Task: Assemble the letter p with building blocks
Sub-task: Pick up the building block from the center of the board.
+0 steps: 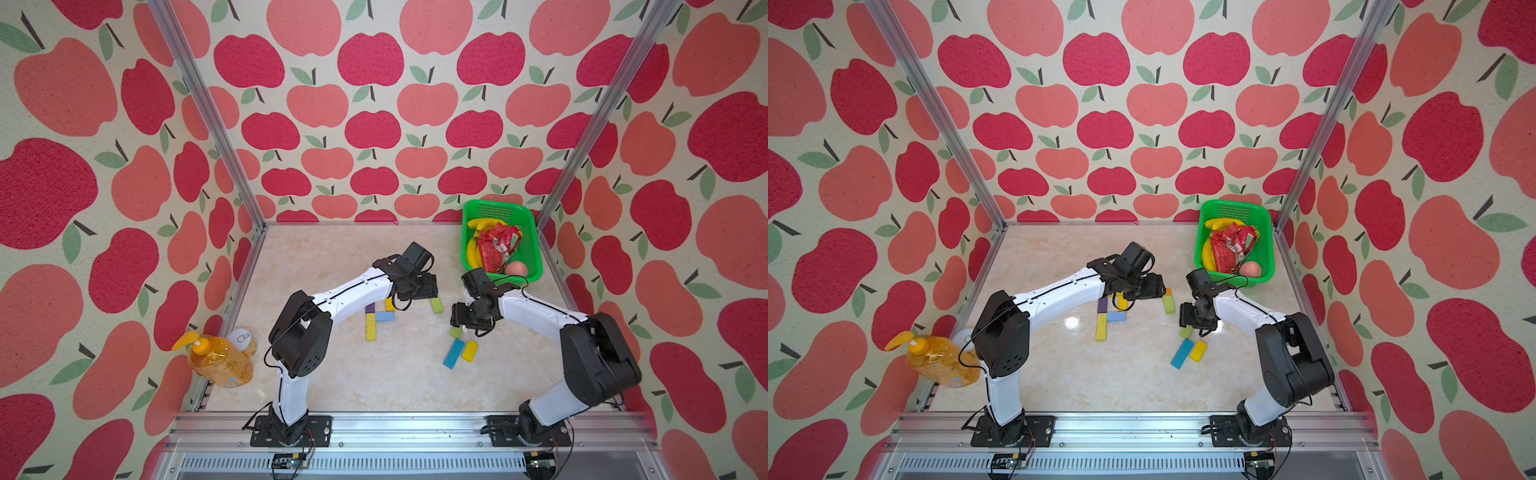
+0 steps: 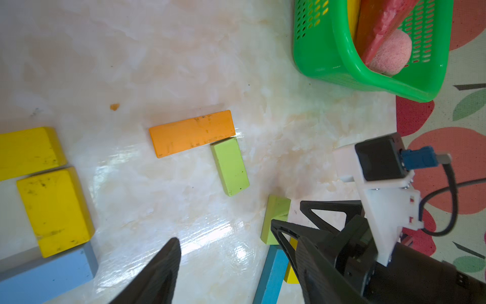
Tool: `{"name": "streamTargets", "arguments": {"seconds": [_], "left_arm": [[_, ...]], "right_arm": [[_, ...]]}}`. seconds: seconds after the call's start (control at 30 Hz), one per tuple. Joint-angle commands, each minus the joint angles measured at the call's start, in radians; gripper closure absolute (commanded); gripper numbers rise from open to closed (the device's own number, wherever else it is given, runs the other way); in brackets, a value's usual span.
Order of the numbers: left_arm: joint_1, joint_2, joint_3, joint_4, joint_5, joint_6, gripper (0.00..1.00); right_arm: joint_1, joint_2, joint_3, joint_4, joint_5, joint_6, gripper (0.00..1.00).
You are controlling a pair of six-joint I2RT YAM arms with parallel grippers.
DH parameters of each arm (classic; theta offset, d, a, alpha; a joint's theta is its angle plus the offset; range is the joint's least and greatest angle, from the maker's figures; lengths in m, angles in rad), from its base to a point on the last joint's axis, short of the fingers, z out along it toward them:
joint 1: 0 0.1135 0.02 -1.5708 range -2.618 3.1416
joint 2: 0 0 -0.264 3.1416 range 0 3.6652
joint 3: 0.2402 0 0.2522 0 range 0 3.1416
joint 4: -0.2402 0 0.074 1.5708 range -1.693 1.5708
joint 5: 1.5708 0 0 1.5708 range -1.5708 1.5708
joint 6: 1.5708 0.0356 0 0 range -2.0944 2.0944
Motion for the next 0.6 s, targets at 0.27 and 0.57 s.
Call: {"name": "streamTargets", "arguments": {"seconds": [0.27,0.57], "left_arm": [[0.063,-0.156,-0.147,-0.003,-0.097,0.019,0.28],[0.084,-0.212,-0.214,-0.015,-0.11,-0.004,0.29]], "right_arm": [[0.035,0.082,-0.003,0.0,0.022,0.06,0.37],[0.036,0.086,0.006,0.004,0.027,0.018,0.88]]}}
